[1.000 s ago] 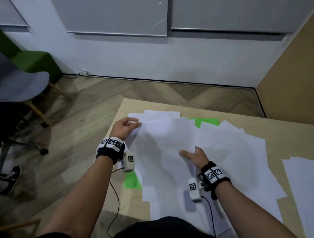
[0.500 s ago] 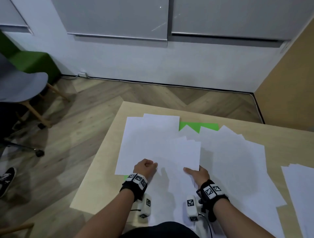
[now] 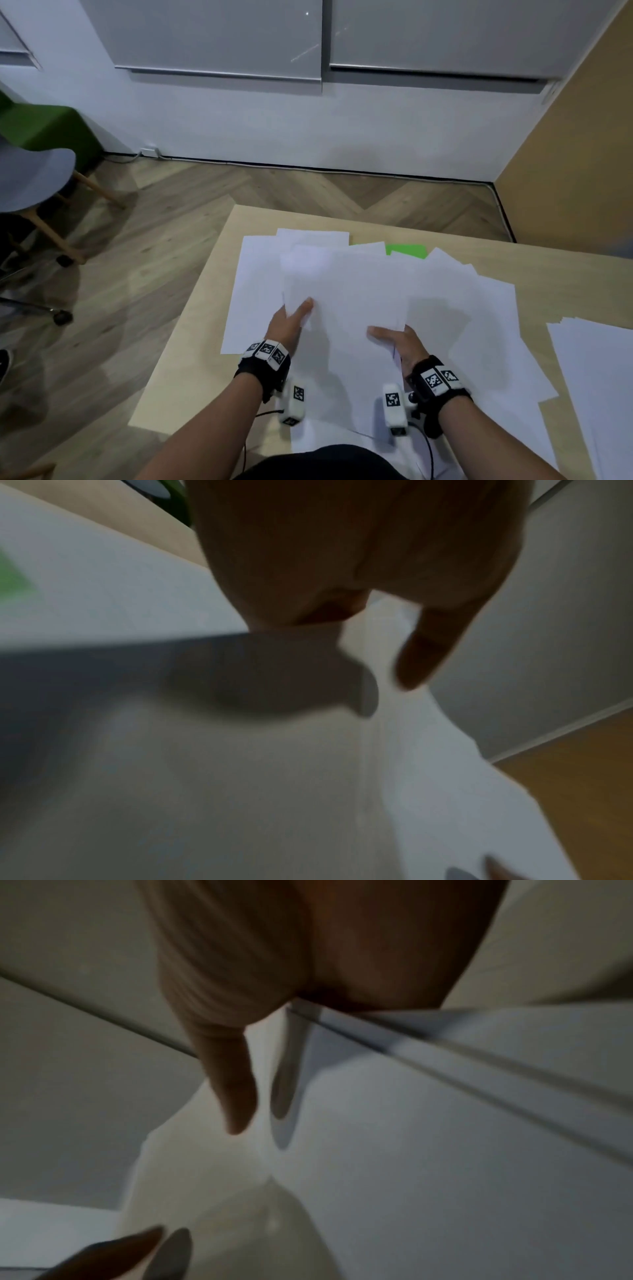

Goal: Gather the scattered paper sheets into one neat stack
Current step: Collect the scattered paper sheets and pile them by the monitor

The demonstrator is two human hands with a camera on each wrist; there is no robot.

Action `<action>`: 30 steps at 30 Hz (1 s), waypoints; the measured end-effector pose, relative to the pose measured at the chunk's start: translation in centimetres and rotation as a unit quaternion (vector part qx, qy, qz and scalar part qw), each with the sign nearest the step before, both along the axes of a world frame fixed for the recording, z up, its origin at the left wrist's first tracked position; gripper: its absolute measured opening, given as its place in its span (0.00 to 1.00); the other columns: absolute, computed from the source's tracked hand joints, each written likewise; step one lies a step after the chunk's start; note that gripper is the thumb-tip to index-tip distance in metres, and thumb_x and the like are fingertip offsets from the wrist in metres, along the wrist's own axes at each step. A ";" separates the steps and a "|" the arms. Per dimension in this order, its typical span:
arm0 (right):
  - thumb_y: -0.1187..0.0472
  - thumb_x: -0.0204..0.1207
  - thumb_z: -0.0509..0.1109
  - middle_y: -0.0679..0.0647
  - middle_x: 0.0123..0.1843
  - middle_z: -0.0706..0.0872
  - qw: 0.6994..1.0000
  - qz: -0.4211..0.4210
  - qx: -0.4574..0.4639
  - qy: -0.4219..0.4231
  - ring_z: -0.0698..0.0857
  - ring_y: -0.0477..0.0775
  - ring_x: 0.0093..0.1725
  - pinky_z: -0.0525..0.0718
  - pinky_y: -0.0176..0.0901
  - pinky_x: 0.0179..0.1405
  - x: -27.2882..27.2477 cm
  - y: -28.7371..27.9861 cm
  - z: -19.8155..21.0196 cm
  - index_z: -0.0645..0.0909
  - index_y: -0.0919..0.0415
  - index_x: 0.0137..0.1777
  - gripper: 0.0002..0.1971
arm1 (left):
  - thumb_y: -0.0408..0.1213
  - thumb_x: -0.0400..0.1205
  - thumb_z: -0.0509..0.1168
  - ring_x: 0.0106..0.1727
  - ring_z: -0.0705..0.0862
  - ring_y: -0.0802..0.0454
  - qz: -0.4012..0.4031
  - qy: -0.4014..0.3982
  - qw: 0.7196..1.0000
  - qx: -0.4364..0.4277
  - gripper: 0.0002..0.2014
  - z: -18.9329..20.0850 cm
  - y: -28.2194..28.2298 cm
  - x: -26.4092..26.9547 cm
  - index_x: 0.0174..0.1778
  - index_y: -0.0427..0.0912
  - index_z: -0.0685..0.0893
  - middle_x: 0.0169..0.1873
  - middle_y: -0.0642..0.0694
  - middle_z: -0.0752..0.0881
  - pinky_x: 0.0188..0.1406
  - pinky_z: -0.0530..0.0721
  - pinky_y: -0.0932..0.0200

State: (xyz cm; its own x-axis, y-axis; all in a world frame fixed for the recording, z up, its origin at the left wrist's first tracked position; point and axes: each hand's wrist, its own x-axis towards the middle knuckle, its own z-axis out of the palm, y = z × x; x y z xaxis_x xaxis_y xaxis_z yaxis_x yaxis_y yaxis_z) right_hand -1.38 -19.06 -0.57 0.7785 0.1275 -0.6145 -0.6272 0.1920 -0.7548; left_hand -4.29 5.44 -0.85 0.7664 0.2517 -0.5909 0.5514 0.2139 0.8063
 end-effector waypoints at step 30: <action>0.66 0.54 0.74 0.52 0.38 0.88 0.938 -0.150 -0.115 -0.290 0.86 0.40 0.32 0.83 0.32 0.32 2.9 -0.5 10.4 0.84 0.63 0.47 0.18 | 0.30 0.69 0.65 0.52 0.87 0.48 -0.036 -0.276 0.953 0.121 0.21 10.3 -4.0 4.0 0.56 0.53 0.81 0.50 0.47 0.88 0.51 0.86 0.52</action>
State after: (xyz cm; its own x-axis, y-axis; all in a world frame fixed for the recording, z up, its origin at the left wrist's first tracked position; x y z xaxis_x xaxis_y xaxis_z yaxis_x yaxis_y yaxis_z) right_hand 1.53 -19.53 9.83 0.9702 -0.2346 -0.0606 -0.0419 0.0837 -0.9956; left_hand -0.30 1.49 9.46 0.9639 0.2653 -0.0239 0.0351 -0.0375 0.9987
